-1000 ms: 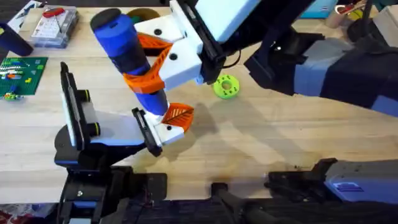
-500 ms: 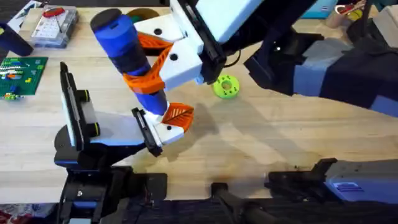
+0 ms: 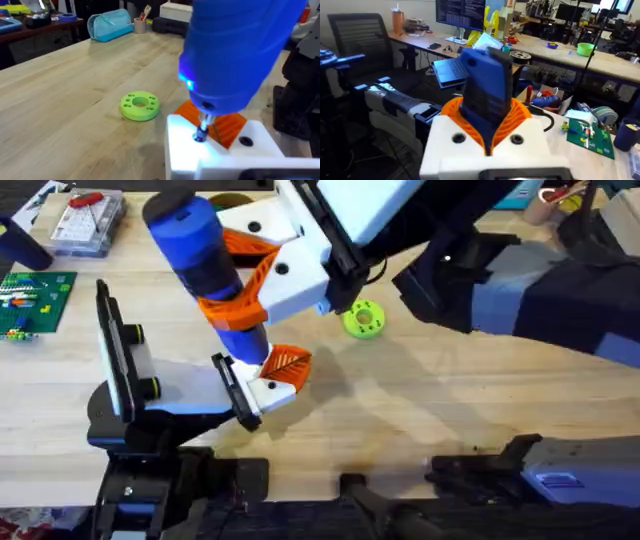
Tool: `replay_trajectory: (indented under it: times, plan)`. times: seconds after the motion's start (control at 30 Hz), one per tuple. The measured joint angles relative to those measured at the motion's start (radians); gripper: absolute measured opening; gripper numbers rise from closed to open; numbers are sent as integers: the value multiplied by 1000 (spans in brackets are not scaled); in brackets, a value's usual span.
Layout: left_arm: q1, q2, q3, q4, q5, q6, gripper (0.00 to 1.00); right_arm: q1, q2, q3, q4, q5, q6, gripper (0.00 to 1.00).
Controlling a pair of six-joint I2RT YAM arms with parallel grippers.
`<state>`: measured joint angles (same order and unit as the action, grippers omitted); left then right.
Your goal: Pick up the gripper from the table and insert it into the empty holder that is missing its gripper. Then pick up a screw, insert it into the mounting hole, and use the screwdriver to tighten it. Finally, clean up the table by picking up the vegetable and placing it into the bucket.
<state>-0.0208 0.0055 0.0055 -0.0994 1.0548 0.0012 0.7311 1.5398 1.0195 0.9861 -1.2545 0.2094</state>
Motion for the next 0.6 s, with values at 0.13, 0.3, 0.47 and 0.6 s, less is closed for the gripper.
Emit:
replay_trajectory:
  times: [0.13, 0.3, 0.47, 0.6]
  plan:
    - [0, 0, 0, 0, 0, 0, 12, 0, 0, 0, 1, 0, 1, 23]
    - [0, 0, 0, 0, 0, 0, 12, 0, 0, 2, 1, 0, 4, 23]
    - [0, 0, 0, 0, 0, 0, 12, -5, 0, 39, 0, 0, 38, 23]
    - [0, 0, 0, 0, 0, 0, 12, -16, 0, 69, 2, -1, 64, 23]
